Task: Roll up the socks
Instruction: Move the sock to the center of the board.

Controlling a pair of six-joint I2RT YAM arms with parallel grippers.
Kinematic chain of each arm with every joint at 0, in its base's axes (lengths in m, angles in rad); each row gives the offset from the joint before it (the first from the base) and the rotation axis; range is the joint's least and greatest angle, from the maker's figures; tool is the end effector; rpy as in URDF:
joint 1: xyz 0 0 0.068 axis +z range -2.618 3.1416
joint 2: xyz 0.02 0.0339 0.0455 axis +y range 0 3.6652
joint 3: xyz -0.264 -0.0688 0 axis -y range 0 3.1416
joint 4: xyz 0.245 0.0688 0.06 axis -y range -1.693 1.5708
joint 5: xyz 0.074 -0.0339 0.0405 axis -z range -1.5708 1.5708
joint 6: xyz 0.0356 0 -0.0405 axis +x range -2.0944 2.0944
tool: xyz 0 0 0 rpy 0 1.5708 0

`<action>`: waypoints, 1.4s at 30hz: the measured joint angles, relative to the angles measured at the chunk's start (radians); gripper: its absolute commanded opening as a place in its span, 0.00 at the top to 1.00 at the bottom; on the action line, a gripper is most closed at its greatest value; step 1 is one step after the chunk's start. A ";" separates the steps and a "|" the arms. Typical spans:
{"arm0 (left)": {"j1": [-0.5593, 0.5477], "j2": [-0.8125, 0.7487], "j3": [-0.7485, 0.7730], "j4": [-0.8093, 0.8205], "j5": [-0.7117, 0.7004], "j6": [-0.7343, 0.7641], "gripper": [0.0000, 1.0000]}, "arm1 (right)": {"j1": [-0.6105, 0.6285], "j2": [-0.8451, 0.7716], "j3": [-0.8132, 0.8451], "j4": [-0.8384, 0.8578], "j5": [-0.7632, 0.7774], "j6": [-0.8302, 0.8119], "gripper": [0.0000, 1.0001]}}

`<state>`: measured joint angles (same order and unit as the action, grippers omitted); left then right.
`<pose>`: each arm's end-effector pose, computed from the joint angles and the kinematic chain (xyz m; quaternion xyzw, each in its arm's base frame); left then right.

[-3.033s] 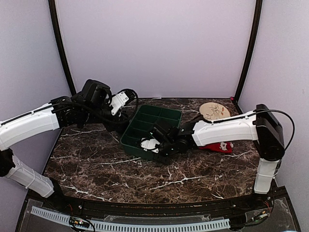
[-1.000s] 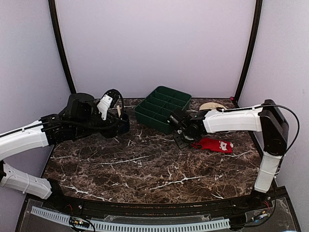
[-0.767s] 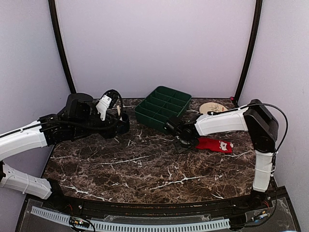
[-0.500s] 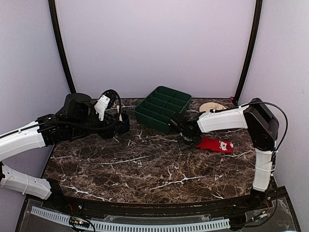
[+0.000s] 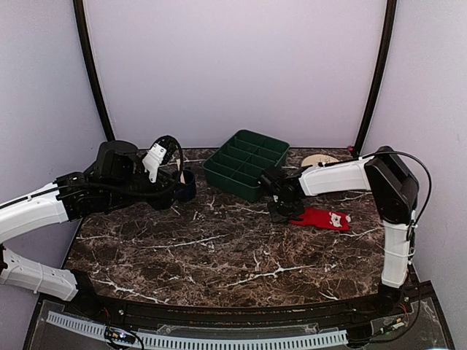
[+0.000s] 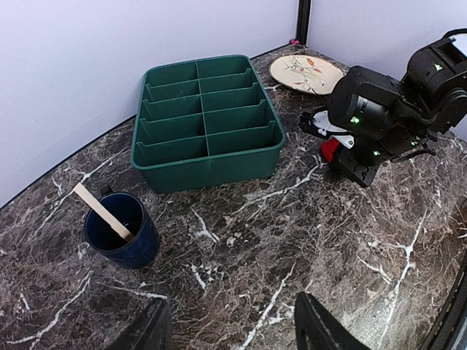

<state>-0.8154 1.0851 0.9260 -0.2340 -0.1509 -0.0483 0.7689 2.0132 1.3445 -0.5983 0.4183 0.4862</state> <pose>0.1746 -0.1776 0.3256 0.2715 0.7846 -0.1749 0.5292 0.2934 0.2638 0.1456 -0.1051 0.9617 -0.0792 0.2403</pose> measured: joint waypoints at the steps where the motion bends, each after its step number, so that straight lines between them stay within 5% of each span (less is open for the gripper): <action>1: 0.000 0.000 0.000 0.000 -0.001 0.003 0.40 | -0.002 0.000 0.000 0.001 -0.008 0.006 0.94; 10: 0.000 -0.007 -0.012 0.000 -0.024 0.022 0.40 | 0.016 -0.002 0.000 0.005 -0.061 0.025 1.00; 16: 0.000 -0.034 -0.034 -0.003 -0.036 0.029 0.40 | 0.134 -0.002 0.042 -0.031 -0.134 0.047 1.00; 26: 0.000 -0.125 -0.072 -0.022 -0.051 0.003 0.40 | 0.342 0.139 0.338 -0.042 -0.236 0.108 1.00; 33: 0.000 -0.183 -0.092 -0.077 -0.063 -0.042 0.40 | 0.417 0.295 0.547 0.003 -0.315 0.116 0.74; 42: 0.000 -0.232 -0.102 -0.129 -0.068 -0.087 0.40 | 0.428 0.107 0.415 0.067 -0.230 0.122 0.66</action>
<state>-0.8154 0.8536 0.8238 -0.3626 -0.2188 -0.1352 1.1973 2.1204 1.7599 -0.5316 0.1879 0.6086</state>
